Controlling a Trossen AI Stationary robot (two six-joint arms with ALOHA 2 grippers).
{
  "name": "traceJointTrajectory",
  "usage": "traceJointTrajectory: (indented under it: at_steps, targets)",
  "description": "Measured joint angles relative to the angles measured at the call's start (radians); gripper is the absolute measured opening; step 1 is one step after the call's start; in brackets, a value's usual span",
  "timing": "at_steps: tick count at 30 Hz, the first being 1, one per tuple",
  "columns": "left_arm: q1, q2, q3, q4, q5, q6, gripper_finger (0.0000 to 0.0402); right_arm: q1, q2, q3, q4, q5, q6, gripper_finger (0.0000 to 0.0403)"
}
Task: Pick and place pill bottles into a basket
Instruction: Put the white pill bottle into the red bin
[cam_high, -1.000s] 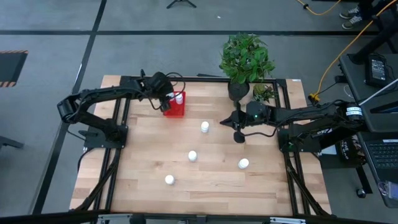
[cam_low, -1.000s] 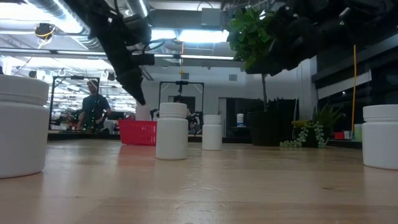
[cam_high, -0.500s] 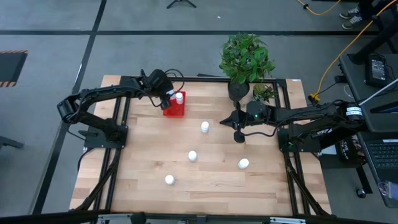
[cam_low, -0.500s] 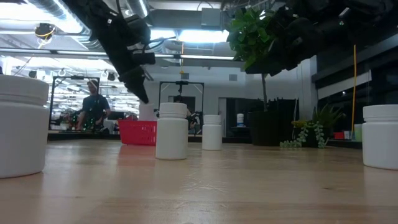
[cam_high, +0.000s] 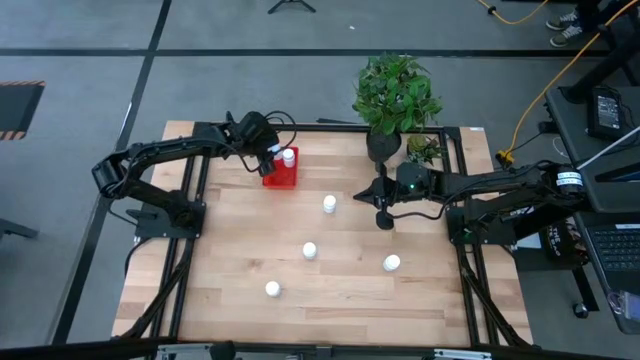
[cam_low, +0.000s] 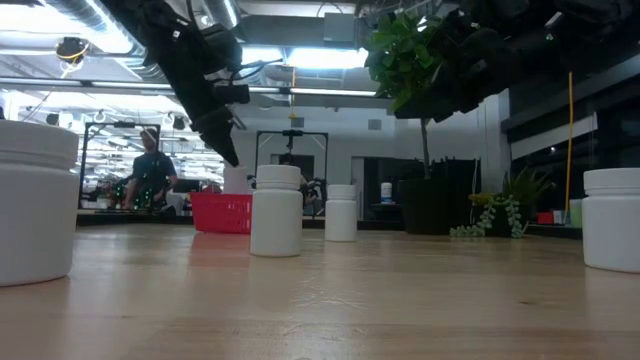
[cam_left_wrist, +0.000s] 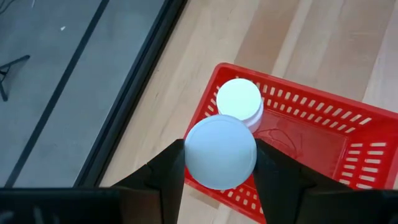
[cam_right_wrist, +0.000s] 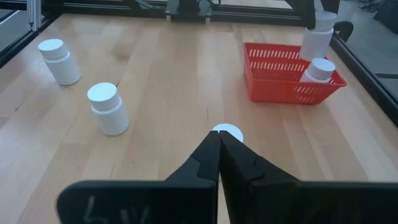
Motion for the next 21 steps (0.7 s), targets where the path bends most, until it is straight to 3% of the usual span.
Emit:
traceJointTrajectory:
  at_steps: [21]
  targets:
    - [0.0, 0.18, -0.001, 0.042, -0.04, 0.007, 0.0155, 0.0, 0.0, 0.0, -0.001, 0.0, 0.0, 0.001]
